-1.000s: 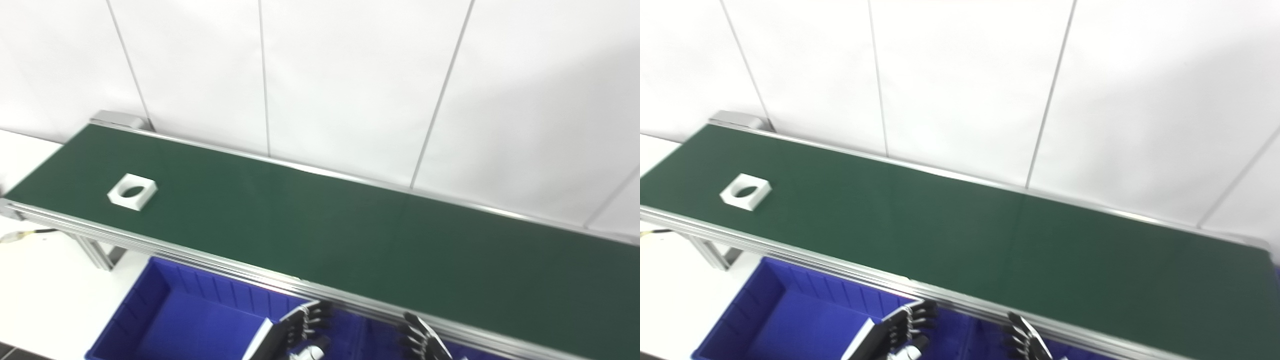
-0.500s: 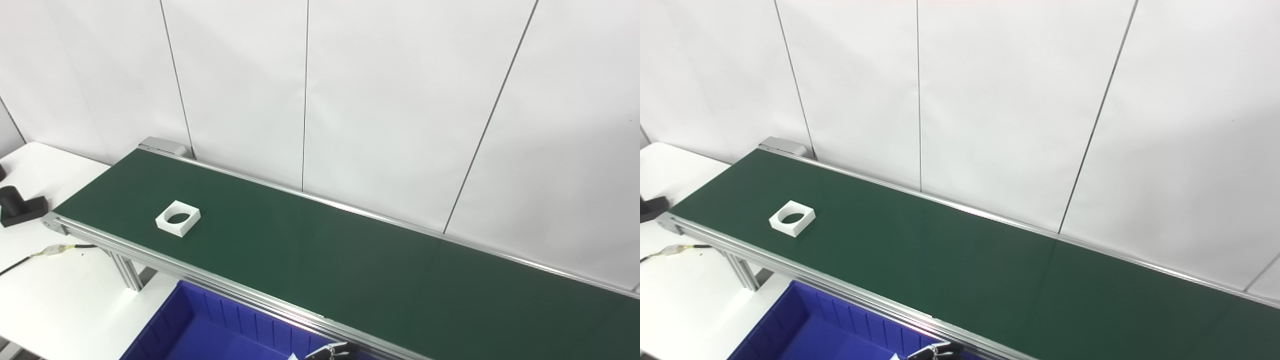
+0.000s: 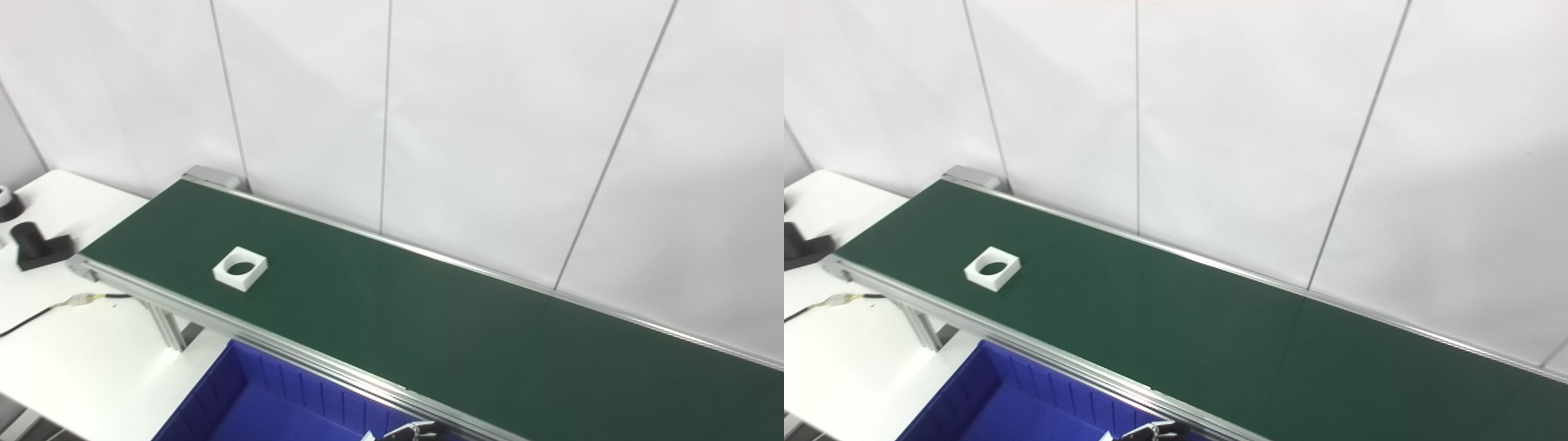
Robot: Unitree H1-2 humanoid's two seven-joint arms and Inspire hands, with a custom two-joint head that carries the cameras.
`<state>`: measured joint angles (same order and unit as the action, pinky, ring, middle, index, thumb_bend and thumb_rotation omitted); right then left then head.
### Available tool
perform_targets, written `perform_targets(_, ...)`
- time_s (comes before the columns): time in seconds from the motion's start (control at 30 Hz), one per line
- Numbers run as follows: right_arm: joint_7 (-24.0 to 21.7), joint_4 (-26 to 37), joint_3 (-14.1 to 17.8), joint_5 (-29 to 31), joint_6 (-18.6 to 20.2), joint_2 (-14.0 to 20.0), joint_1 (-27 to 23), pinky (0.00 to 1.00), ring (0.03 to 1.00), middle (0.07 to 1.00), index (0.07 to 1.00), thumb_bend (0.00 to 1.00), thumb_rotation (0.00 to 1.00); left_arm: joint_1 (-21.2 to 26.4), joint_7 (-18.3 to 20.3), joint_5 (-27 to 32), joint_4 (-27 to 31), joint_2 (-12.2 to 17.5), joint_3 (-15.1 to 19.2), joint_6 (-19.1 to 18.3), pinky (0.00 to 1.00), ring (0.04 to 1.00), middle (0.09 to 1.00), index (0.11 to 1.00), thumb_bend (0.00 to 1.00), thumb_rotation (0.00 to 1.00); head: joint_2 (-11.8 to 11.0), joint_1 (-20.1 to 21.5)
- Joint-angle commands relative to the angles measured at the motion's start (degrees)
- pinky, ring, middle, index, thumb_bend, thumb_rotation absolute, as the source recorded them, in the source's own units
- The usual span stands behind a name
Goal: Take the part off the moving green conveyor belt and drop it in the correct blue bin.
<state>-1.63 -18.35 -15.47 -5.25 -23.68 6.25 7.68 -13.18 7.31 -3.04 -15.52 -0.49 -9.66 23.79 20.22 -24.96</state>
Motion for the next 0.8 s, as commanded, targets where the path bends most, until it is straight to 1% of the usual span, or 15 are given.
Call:
perform_targets(0.0, -0.01, 0.46, 0.17, 0.74, -3.24, -0.28, -1.11, 0.74, 0.788, 0.826, 0.934, 0.36, 0.43, 0.96, -0.47, -0.15, 0.67, -0.25, -0.06, 2.41, 0.65, 0.727, 0.764, 0.793, 0.56, 0.3, 0.0, -0.01)
perform_targets(0.07, 0.09, 0.24, 0.25, 0.79, -3.24, -0.4, -1.29, 0.74, 0.784, 0.822, 0.929, 0.34, 0.4, 1.11, -0.58, -0.42, 0.59, -0.21, -0.05, 2.38, 0.64, 0.721, 0.76, 0.792, 0.56, 0.28, -0.1, -0.17)
perform_targets(0.23, -0.01, -0.08, 0.24, 0.76, -3.24, -0.28, -1.61, 0.73, 0.78, 0.826, 0.934, 0.32, 0.39, 1.35, -0.88, -0.94, 0.51, -0.26, -0.03, 2.38, 0.64, 0.716, 0.755, 0.791, 0.57, 0.26, -0.4, -1.03)
perform_targets(0.3, -0.23, -0.23, 0.37, 1.05, -3.24, -0.36, -1.73, 0.73, 0.78, 0.827, 0.936, 0.31, 0.38, 1.38, -0.9, -1.17, 0.97, -0.15, -0.16, 2.19, 0.64, 0.715, 0.756, 0.791, 0.58, 0.26, -0.58, -1.38)
perform_targets(0.47, 0.05, -0.65, 0.21, 0.5, -3.24, -0.23, -2.17, 0.73, 0.776, 0.827, 0.937, 0.28, 0.33, 1.41, -1.1, -1.76, 3.15, -0.09, -0.22, 2.31, 0.63, 0.705, 0.751, 0.78, 0.59, 0.23, -1.09, -2.08)
perform_targets(0.53, -0.06, -0.78, 0.19, 0.67, -3.24, -0.26, -2.28, 0.73, 0.778, 0.828, 0.939, 0.27, 0.31, 1.43, -1.08, -2.1, 4.55, 0.07, -0.2, 2.34, 0.62, 0.692, 0.743, 0.769, 0.6, 0.21, -1.38, -2.39)
perform_targets(0.57, -0.06, -0.83, 0.16, 0.7, -3.24, -0.26, -2.33, 0.72, 0.778, 0.827, 0.939, 0.26, 0.29, 1.43, -1.05, -2.42, 5.33, 0.25, -0.23, 2.07, 0.62, 0.688, 0.741, 0.763, 0.62, 0.22, -1.62, -2.53)
perform_targets(0.6, -0.04, -0.9, 0.15, 0.75, -3.24, -0.29, -2.38, 0.73, 0.778, 0.828, 0.941, 0.25, 0.27, 1.39, -0.89, -2.84, 6.68, 0.54, -0.3, 1.33, 0.61, 0.677, 0.735, 0.752, 0.63, 0.24, -1.75, -2.52)
perform_targets(0.67, 0.06, -1.01, 0.11, 0.76, -3.24, -0.33, -2.41, 0.73, 0.781, 0.828, 0.943, 0.24, 0.23, 1.3, -0.34, -3.14, 9.42, 1.16, -0.4, 0.0, 0.6, 0.662, 0.726, 0.739, 0.64, 0.23, -1.81, -2.44)
perform_targets(0.77, -0.24, -1.23, 0.23, 1.34, -3.24, -0.5, -2.48, 0.73, 0.782, 0.826, 0.946, 0.23, 0.23, 1.05, 0.16, -3.02, 13.48, 1.96, -0.38, -1.83, 0.59, 0.654, 0.719, 0.735, 0.66, 0.24, -1.69, -2.42)
